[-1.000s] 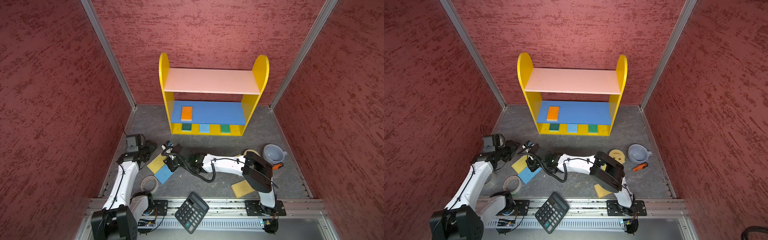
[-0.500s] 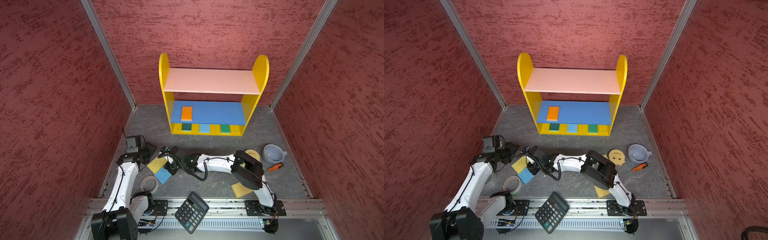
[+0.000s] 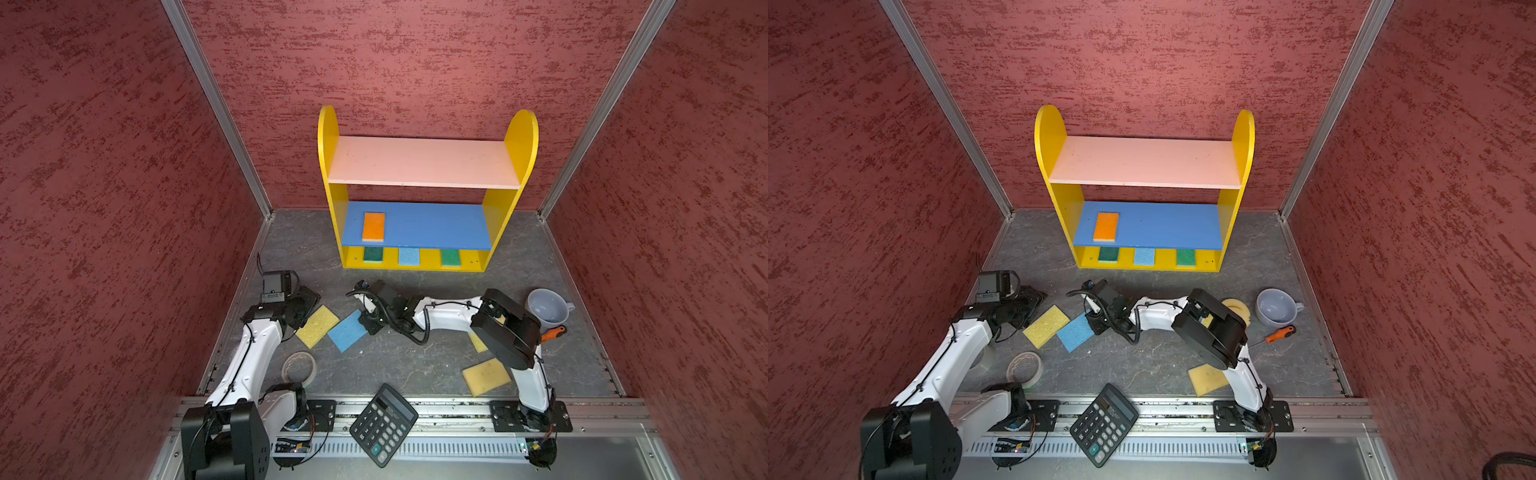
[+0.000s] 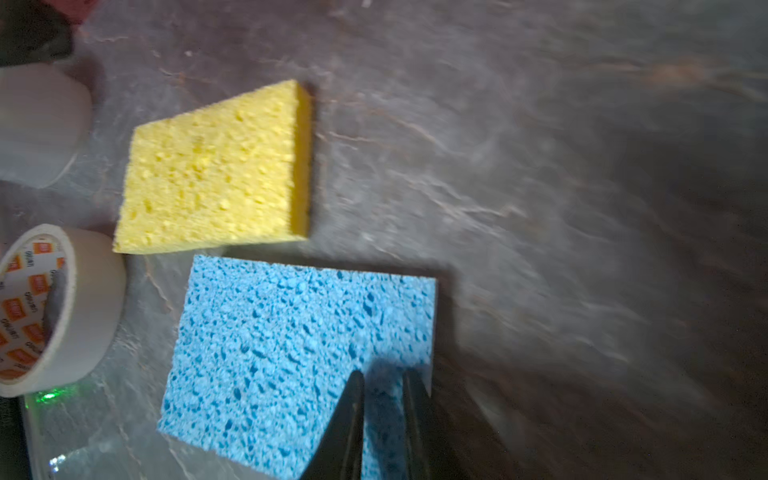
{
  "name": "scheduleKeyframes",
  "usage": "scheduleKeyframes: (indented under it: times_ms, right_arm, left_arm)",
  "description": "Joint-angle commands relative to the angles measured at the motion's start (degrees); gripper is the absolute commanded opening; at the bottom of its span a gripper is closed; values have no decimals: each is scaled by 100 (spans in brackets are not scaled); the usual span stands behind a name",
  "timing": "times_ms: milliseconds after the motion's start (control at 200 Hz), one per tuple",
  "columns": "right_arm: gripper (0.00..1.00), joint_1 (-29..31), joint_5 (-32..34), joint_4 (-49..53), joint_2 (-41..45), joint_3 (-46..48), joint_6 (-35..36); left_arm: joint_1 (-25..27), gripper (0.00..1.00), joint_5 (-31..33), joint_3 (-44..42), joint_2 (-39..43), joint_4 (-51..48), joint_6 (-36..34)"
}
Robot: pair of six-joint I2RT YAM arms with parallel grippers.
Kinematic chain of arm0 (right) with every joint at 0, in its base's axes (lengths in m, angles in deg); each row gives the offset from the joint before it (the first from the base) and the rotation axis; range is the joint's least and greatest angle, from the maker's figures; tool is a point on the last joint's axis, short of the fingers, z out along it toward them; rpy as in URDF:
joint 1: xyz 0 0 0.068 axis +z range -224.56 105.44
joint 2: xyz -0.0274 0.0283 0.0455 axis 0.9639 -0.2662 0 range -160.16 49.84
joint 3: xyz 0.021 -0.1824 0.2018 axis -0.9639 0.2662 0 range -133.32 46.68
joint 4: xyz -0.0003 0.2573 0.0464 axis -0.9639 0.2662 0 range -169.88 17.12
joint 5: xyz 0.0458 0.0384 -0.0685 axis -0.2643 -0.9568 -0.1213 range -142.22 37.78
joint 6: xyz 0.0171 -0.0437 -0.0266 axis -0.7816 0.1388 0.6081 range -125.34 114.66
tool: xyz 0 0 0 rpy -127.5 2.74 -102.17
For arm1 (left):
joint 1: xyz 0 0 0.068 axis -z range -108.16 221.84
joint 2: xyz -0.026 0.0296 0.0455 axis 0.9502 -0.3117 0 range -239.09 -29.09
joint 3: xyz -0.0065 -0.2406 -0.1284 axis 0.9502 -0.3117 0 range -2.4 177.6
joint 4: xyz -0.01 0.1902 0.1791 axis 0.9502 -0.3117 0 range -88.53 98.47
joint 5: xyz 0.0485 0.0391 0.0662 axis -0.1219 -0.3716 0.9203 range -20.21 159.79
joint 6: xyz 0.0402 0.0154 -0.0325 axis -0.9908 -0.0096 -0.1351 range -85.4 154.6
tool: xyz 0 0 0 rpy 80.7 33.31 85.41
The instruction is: Place and organize the cleaning sponges onto the shelf
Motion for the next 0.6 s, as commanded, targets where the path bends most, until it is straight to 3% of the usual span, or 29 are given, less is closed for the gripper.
scheduleKeyframes:
  times_ms: [0,276,596]
  right_arm:
    - [19,-196,409,-15,530,448,-5]
    - [19,-461,831,-214,1335,1575,-133]
    - [19,-555,578,-313,1705,1594,-321]
  left_arm:
    - [134,60,30,118,-82,190,42]
    - [787,60,274,203,-217,272,71]
    - [1021,60,221,482,-903,396,49]
